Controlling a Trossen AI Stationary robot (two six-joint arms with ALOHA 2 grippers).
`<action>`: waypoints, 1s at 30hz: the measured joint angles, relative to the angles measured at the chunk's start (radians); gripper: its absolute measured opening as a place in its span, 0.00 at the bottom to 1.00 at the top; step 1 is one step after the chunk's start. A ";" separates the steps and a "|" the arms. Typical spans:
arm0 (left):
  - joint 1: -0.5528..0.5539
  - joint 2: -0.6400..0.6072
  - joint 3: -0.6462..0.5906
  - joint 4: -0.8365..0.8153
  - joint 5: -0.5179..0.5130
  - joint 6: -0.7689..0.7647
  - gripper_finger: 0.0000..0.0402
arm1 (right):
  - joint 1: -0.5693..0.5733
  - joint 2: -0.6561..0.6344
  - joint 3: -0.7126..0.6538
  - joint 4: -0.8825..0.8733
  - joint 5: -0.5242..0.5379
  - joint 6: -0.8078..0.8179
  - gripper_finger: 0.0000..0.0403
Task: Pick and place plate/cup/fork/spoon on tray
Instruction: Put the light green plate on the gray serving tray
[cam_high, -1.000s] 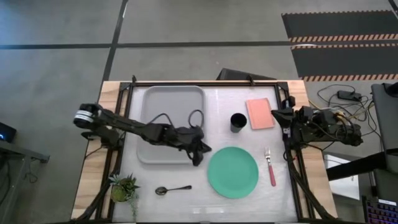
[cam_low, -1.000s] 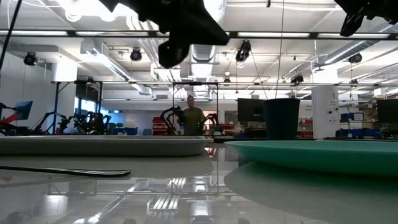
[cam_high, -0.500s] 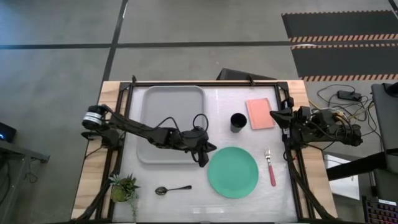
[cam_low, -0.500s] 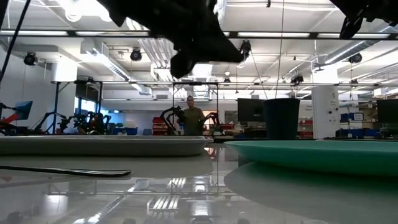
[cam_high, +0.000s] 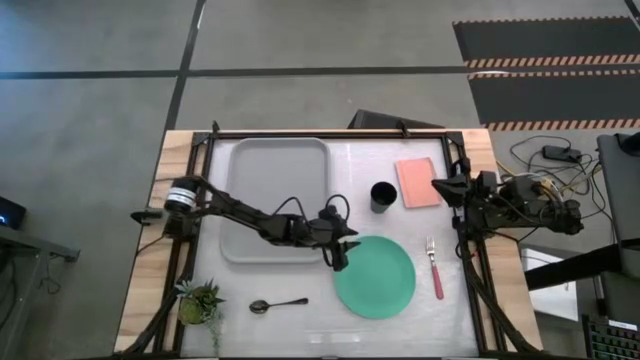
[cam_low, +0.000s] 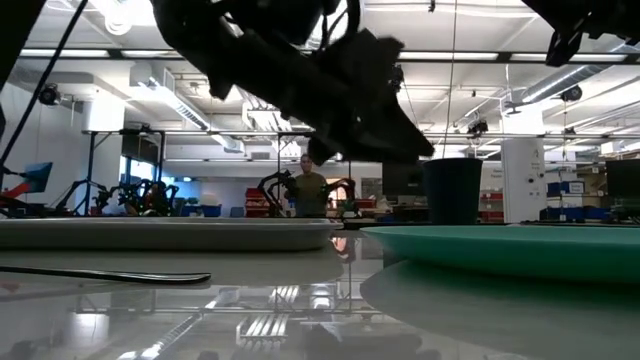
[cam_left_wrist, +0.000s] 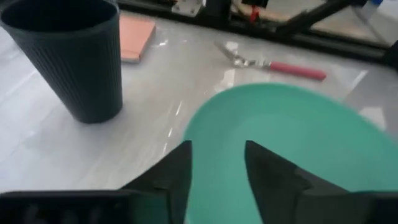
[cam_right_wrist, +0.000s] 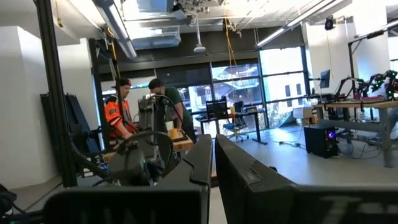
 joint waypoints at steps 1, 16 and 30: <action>0.000 0.013 0.007 -0.003 -0.001 0.002 0.38 | 0.000 0.000 0.000 -0.003 0.000 0.000 0.02; 0.039 0.107 0.050 -0.012 -0.003 -0.061 0.47 | 0.000 0.005 0.000 -0.007 0.000 0.008 0.02; 0.039 0.165 0.059 -0.011 -0.003 -0.088 0.47 | 0.000 0.005 0.000 -0.026 0.008 0.005 0.02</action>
